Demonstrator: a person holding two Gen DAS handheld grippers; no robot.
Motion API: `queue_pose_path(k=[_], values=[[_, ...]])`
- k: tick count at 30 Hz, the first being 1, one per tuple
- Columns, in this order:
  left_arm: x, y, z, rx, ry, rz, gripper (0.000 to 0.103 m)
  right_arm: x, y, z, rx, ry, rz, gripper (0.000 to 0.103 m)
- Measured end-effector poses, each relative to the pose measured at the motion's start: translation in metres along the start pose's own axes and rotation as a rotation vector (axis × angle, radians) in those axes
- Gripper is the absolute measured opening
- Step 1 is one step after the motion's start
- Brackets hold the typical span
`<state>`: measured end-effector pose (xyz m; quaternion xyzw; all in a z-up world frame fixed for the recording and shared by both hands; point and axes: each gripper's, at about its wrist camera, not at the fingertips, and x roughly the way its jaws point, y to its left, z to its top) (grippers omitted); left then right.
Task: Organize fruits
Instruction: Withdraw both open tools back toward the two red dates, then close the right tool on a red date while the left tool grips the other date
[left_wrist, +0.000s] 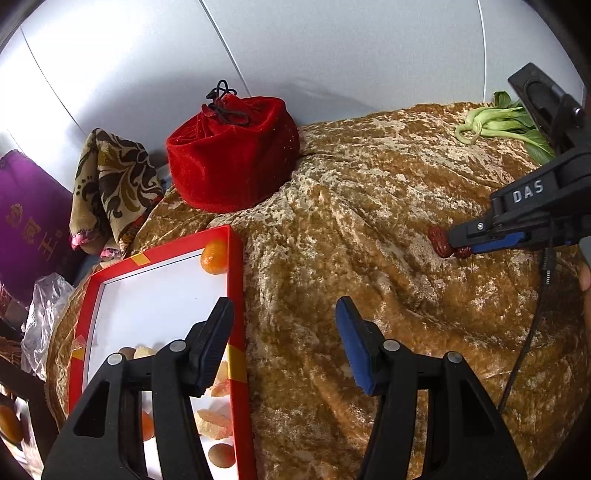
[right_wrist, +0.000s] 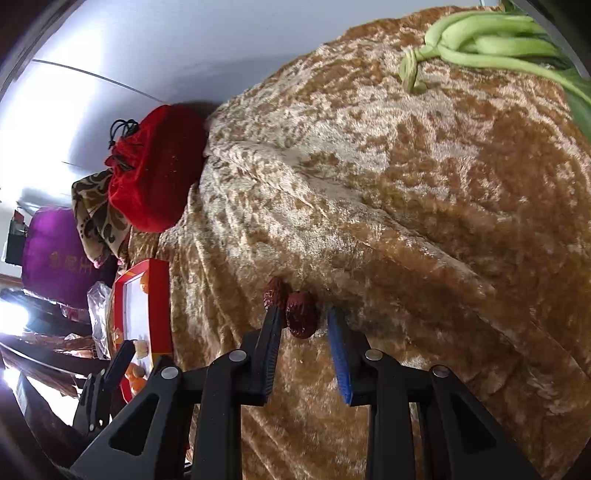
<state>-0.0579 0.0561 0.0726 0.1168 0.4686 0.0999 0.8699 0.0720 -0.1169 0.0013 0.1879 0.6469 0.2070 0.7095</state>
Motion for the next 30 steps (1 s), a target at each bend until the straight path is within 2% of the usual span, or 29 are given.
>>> queue_pose_path(k=[5, 8, 9, 12, 16, 19, 25, 30], values=[[-0.004, 0.003, -0.001, 0.006, -0.025, -0.006, 0.056, 0.005, 0.008, 0.003, -0.015, -0.026, -0.018, 0.028], [-0.004, 0.004, 0.000, -0.007, -0.030, -0.028, 0.056, 0.009, 0.015, 0.003, -0.041, -0.021, -0.045, 0.024], [-0.003, 0.005, 0.002, -0.027, -0.024, -0.061, 0.056, 0.008, 0.015, 0.002, -0.045, -0.019, -0.048, 0.019], [-0.004, 0.002, 0.008, -0.093, -0.023, -0.145, 0.056, -0.004, 0.011, 0.002, -0.012, -0.008, -0.034, 0.019], [0.000, -0.026, 0.020, -0.059, -0.044, -0.181, 0.056, -0.038, -0.002, 0.002, 0.017, -0.047, 0.023, 0.018], [0.011, -0.051, 0.028, -0.037, -0.030, -0.214, 0.056, -0.059, -0.017, 0.005, 0.053, -0.072, 0.058, 0.019], [0.033, -0.079, 0.035, -0.041, 0.020, -0.284, 0.056, -0.071, -0.032, 0.009, 0.081, -0.073, 0.070, 0.019], [0.044, -0.091, 0.039, -0.022, 0.044, -0.307, 0.056, -0.075, -0.037, 0.012, 0.090, -0.074, 0.071, 0.019]])
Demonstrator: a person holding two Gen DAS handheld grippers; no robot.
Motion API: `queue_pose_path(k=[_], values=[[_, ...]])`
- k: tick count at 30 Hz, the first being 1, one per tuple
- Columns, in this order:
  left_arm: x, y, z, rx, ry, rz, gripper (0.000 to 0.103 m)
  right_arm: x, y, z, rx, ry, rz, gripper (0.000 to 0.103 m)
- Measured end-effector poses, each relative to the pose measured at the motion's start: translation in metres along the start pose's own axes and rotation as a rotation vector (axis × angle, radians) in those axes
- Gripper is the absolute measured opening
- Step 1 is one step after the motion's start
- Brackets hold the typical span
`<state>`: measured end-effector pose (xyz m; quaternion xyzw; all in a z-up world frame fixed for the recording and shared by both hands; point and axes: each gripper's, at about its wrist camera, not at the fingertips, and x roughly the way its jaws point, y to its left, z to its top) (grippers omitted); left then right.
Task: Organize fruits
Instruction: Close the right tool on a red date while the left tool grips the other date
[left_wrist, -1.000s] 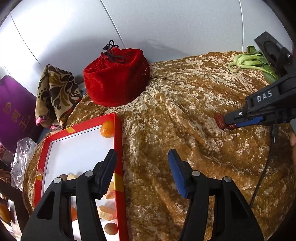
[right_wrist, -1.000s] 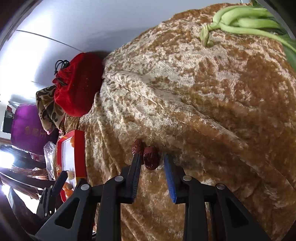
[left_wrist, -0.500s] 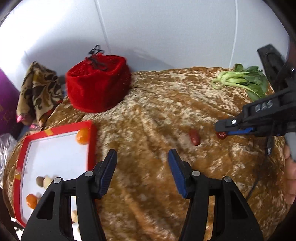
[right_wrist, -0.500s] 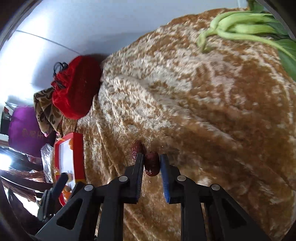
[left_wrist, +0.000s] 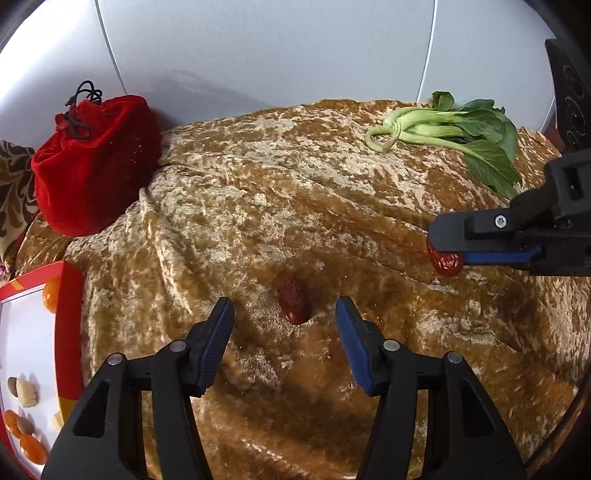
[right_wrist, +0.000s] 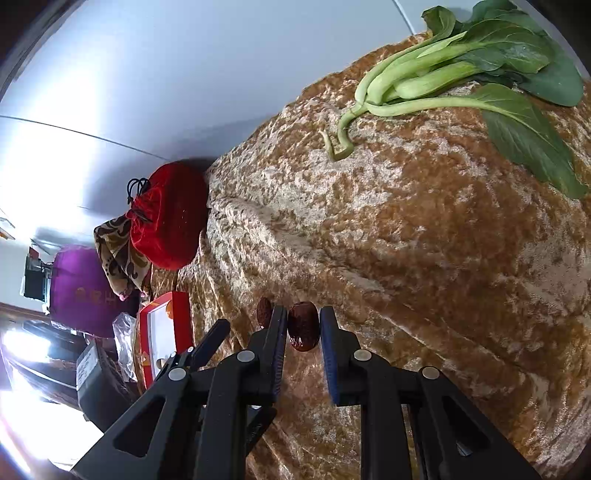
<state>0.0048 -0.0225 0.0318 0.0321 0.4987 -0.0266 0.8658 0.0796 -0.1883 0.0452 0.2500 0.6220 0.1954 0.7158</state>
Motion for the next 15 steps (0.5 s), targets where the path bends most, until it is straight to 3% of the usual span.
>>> queue_pose_path(k=[3, 7, 15], values=[[0.006, 0.004, 0.003, -0.021, 0.009, -0.003, 0.055, 0.003, 0.000, 0.000, -0.005, 0.008, -0.006, 0.019], [0.011, 0.007, 0.004, -0.022, 0.017, 0.013, 0.045, 0.011, 0.003, -0.003, -0.014, 0.033, -0.019, 0.019], [0.017, 0.009, 0.003, -0.017, 0.019, 0.004, 0.039, 0.034, 0.001, -0.011, -0.042, 0.086, -0.131, 0.019]])
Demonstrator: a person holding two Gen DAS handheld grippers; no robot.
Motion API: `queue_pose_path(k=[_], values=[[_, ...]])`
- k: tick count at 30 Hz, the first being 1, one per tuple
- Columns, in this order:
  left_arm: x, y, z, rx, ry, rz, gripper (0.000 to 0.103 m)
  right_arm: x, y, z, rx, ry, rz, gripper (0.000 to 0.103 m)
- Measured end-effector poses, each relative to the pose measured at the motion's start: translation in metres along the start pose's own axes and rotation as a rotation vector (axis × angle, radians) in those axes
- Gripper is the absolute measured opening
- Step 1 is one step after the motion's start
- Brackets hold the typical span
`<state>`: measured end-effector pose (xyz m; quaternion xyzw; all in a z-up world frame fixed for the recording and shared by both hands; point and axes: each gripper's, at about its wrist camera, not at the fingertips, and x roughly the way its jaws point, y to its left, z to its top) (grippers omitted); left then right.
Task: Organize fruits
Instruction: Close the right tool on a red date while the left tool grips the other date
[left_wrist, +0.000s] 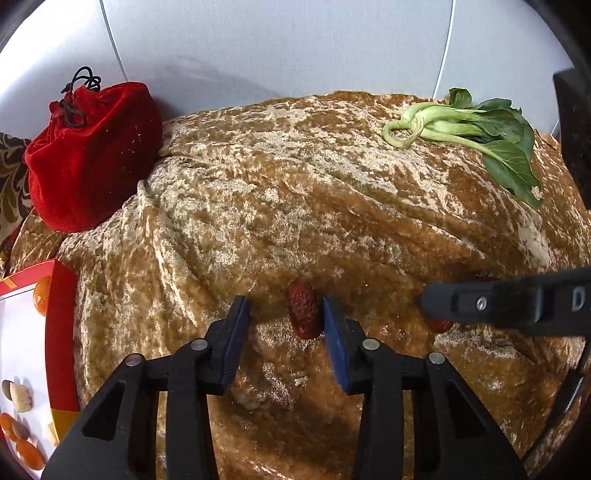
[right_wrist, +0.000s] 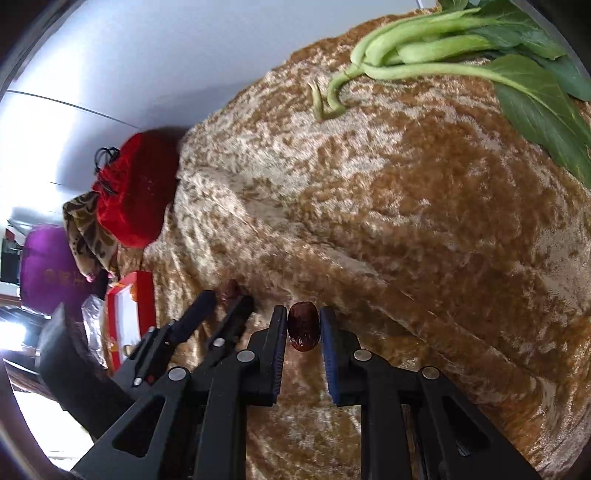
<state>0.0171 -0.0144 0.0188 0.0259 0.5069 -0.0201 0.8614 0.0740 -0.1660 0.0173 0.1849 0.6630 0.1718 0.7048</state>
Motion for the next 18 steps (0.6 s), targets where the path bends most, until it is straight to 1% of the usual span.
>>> queue_pose_path(k=[2, 5, 7, 8, 10, 13, 15, 18], values=[[0.003, -0.002, 0.001, 0.009, -0.004, 0.007, 0.039, 0.004, -0.004, -0.001, 0.013, 0.000, -0.010, 0.022], [0.003, -0.008, 0.001, 0.034, -0.017, 0.033, 0.039, 0.005, -0.006, -0.001, 0.020, 0.003, -0.014, 0.020], [0.003, -0.009, 0.002, 0.033, -0.014, 0.039, 0.040, 0.005, -0.007, -0.001, 0.023, 0.006, -0.013, 0.020], [0.004, -0.008, 0.002, 0.028, -0.011, 0.038, 0.040, 0.005, -0.007, -0.001, 0.028, 0.009, -0.011, 0.021], [0.005, -0.006, 0.002, 0.019, -0.008, 0.035, 0.044, 0.007, -0.010, -0.002, 0.041, 0.021, 0.001, 0.021], [0.006, -0.002, 0.004, 0.002, -0.002, 0.016, 0.045, 0.005, -0.014, -0.002, 0.056, 0.027, 0.017, 0.022], [0.006, -0.001, 0.004, -0.002, -0.001, 0.006, 0.045, 0.004, -0.016, -0.003, 0.063, 0.031, 0.029, 0.027], [0.006, -0.001, 0.004, 0.015, -0.008, 0.006, 0.044, 0.004, -0.016, -0.003, 0.063, 0.028, 0.030, 0.030]])
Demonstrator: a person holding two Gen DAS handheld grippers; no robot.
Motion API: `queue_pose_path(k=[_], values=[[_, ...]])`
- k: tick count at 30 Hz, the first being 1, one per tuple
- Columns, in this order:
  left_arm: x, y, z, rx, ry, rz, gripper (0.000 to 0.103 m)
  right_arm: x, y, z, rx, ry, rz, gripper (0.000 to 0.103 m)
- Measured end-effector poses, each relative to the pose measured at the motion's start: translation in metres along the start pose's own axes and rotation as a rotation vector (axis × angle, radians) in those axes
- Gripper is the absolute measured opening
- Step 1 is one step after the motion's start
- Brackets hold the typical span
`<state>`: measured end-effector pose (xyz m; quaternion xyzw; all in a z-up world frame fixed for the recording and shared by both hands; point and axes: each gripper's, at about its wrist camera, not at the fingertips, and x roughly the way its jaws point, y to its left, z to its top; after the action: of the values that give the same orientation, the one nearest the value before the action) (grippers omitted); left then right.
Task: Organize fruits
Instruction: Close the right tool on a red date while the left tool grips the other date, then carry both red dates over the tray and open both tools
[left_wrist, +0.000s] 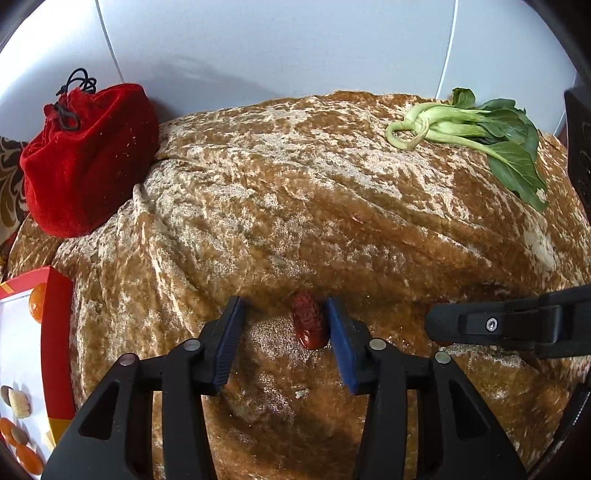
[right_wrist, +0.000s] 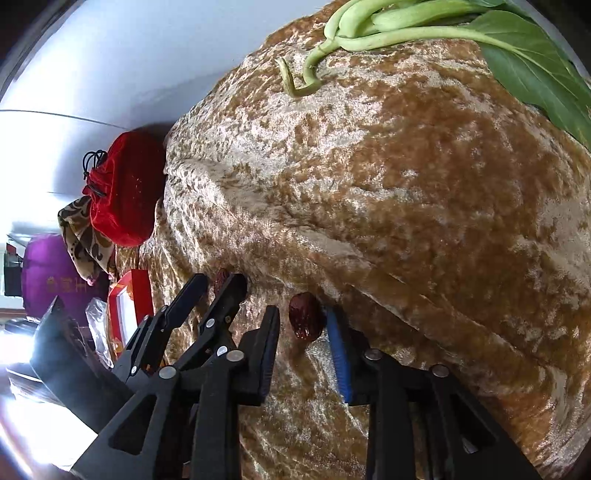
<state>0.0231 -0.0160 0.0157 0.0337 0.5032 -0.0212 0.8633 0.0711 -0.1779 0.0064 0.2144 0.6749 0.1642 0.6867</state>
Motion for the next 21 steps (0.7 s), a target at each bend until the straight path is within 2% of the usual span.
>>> queue_pose_path(k=[4, 9, 13, 17, 21], values=[[-0.002, -0.004, -0.001, 0.024, -0.011, -0.034, 0.024, 0.000, 0.002, 0.000, 0.003, -0.009, 0.002, 0.032], [-0.003, -0.005, -0.003, 0.040, -0.009, -0.056, 0.014, 0.003, 0.005, 0.001, -0.003, -0.015, -0.002, 0.031], [-0.005, 0.001, -0.004, 0.037, -0.004, -0.090, 0.014, 0.007, 0.009, 0.001, -0.026, -0.023, -0.028, 0.030], [-0.009, 0.004, -0.007, 0.042, -0.004, -0.118, 0.014, 0.012, 0.012, 0.000, -0.053, -0.028, -0.063, 0.021], [-0.012, 0.005, -0.009, 0.055, -0.004, -0.127, 0.014, 0.010, 0.011, 0.000, -0.051, -0.036, -0.056, 0.019]])
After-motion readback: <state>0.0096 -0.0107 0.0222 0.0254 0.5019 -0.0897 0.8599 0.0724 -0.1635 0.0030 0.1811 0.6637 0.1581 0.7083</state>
